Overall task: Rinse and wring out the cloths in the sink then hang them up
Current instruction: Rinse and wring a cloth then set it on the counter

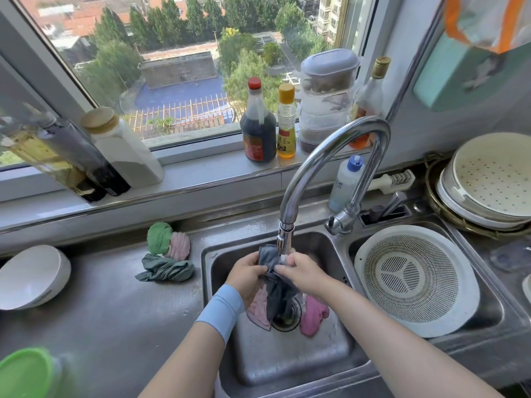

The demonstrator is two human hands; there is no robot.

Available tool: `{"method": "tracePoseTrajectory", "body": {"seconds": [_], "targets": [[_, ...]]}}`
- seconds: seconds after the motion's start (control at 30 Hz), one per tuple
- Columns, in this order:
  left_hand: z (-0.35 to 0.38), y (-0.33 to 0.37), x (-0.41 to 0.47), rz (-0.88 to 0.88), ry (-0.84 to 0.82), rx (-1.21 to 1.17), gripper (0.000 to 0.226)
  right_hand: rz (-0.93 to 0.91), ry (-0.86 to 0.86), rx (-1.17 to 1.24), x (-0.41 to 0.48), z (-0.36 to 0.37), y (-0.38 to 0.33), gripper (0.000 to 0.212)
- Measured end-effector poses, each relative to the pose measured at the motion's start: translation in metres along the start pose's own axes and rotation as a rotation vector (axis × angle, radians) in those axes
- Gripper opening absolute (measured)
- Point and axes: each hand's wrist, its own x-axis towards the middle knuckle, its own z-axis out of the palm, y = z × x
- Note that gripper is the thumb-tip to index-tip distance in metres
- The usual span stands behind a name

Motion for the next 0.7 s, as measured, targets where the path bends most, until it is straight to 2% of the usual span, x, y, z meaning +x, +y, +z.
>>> {"method": "tracePoseTrajectory", "body": {"seconds": [0.07,0.13,0.17,0.27,0.43,0.57,0.63,0.7], "targets": [[0.003,-0.001,0.001,0.04,0.062,-0.04,0.034,0.034,0.01,-0.031,0.0,0.001,-0.001,0.023],[0.005,-0.005,0.002,0.069,0.157,-0.014,0.028,0.087,0.011,-0.051,-0.001,0.0,-0.003,0.011],[0.005,-0.007,0.002,0.087,0.193,0.026,0.027,0.084,-0.018,-0.066,-0.001,-0.002,-0.002,0.014],[0.001,-0.011,0.005,0.134,0.256,0.132,0.027,0.062,-0.115,-0.162,-0.002,-0.007,0.003,0.042],[-0.021,0.0,0.014,0.103,0.553,0.14,0.025,0.172,0.289,-0.045,-0.003,-0.034,0.012,0.039],[-0.022,0.004,0.01,0.042,0.468,0.112,0.027,0.174,0.208,0.154,-0.006,-0.037,0.009,0.035],[-0.006,0.006,0.004,0.015,0.325,0.09,0.027,0.229,0.13,0.37,-0.005,-0.026,0.0,0.028],[0.014,0.007,-0.003,-0.001,0.139,0.175,0.028,0.332,0.014,0.676,-0.006,-0.009,-0.012,0.018]]}}
